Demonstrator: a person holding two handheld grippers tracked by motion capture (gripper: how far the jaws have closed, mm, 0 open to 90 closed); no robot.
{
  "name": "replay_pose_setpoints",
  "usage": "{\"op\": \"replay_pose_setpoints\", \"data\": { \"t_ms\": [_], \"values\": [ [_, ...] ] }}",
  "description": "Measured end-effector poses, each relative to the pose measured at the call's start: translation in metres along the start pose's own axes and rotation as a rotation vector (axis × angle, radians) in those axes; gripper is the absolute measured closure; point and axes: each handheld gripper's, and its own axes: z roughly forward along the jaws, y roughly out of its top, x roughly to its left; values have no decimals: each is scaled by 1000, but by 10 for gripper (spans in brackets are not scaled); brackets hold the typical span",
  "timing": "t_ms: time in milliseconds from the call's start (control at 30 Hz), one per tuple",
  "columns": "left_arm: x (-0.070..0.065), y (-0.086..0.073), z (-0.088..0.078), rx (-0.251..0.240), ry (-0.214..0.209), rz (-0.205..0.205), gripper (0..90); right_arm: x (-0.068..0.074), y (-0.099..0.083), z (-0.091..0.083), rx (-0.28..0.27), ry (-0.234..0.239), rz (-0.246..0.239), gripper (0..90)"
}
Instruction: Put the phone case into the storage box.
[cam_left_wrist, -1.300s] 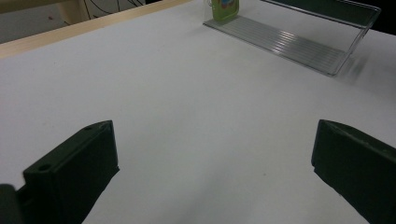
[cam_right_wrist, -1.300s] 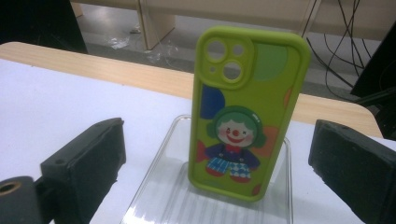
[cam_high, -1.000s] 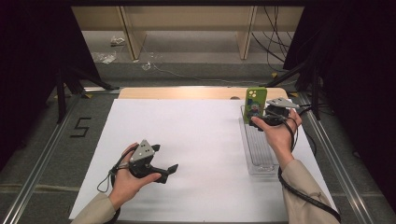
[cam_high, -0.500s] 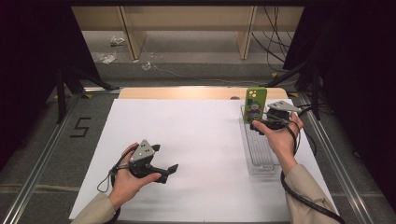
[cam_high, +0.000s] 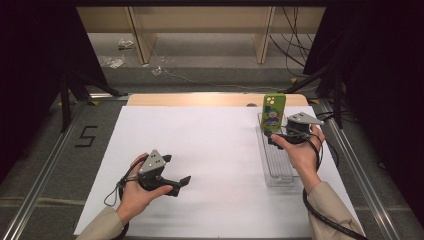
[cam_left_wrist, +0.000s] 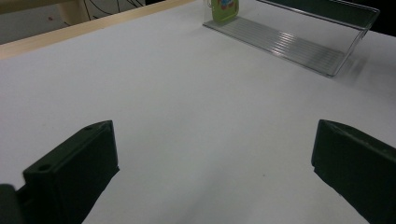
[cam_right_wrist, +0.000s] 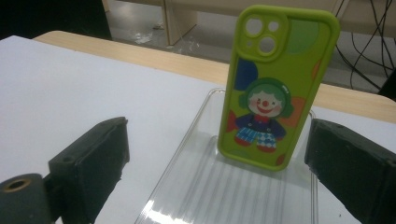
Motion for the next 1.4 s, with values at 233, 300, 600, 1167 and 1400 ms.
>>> {"op": "replay_pose_setpoints", "data": {
  "t_ms": [233, 300, 600, 1167, 1400],
  "values": [
    [0, 0, 0, 0, 1, 1, 0, 3, -4, -4, 2, 32, -4, 86],
    [0, 0, 0, 1, 1, 1, 0, 4, -5, -5, -2, 38, -11, 88],
    [0, 0, 0, 1, 1, 2, 0, 10, -8, -9, -4, 63, -17, 89],
    [0, 0, 0, 0, 2, 1, 0, 19, -11, -19, -22, 139, -38, 99],
    [0, 0, -1, 1, 2, 2, 0, 22, -13, -24, -30, 170, -44, 100]
  ]
}}
